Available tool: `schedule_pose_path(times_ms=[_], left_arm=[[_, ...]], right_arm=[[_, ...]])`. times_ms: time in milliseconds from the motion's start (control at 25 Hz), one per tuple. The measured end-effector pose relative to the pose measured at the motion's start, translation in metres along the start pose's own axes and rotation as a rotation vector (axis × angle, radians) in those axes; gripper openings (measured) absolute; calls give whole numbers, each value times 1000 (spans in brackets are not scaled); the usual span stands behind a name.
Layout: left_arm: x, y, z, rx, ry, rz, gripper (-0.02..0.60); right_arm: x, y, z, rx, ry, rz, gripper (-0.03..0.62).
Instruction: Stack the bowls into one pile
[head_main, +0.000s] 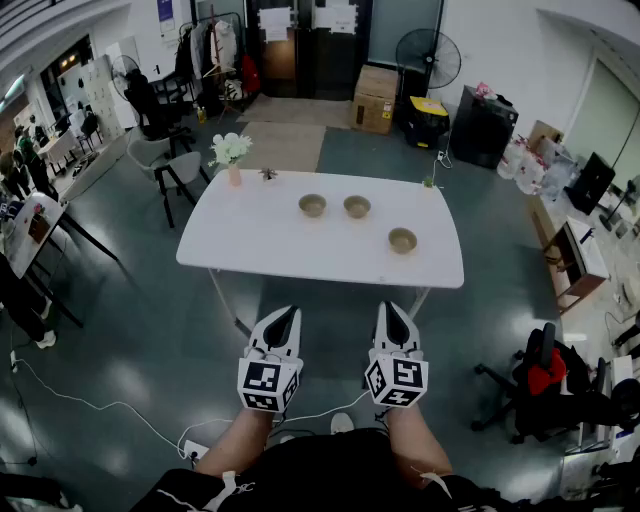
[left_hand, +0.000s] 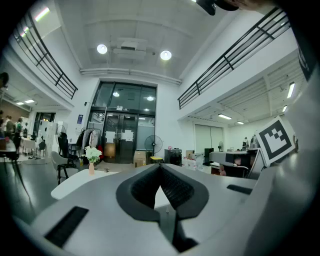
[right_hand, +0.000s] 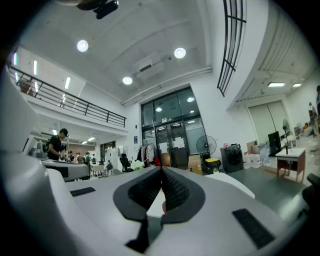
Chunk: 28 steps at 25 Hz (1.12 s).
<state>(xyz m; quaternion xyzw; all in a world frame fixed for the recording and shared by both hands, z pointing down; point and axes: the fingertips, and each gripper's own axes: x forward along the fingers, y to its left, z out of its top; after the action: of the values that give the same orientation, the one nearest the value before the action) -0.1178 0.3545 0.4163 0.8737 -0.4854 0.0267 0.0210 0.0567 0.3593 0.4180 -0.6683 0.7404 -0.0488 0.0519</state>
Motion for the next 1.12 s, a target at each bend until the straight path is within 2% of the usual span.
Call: schedule_pose_path(times_ms=[400,640,1120], left_arm=[[20,-7,1,-9,3,8,11],[48,-22,2,0,1,23,11],[126,-58,3,3,18,115,11]], right_arm=[[10,-20,1,18,3,14,15],[26,-48,-1,21,6,35,15],[86,-116,-3,28,48,142,15]])
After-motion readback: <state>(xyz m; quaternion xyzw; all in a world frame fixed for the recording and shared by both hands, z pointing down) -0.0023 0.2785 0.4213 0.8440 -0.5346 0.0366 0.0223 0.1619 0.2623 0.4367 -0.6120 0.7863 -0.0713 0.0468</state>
